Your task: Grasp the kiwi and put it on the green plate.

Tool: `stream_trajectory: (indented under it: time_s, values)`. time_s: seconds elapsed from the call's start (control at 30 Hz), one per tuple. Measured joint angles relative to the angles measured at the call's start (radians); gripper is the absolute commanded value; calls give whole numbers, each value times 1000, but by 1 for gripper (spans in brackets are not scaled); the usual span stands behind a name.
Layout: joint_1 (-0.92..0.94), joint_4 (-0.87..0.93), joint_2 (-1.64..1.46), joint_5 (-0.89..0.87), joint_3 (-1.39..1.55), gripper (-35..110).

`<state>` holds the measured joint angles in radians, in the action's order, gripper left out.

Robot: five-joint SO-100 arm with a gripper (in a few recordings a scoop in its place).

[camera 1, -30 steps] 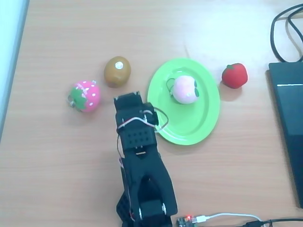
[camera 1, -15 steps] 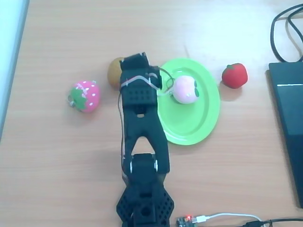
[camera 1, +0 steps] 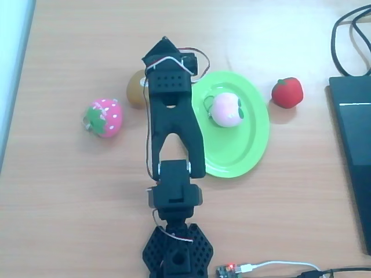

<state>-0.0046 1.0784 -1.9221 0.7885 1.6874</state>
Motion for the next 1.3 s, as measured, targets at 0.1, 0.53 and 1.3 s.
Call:
stream_trajectory:
  time_s: [0.1, 0.53, 1.3]
  values:
    - [-18, 92, 26, 144, -58, -5]
    - [-46, 121, 107, 302, -129, 24]
    - [-89, 193, 281, 290, -124, 42]
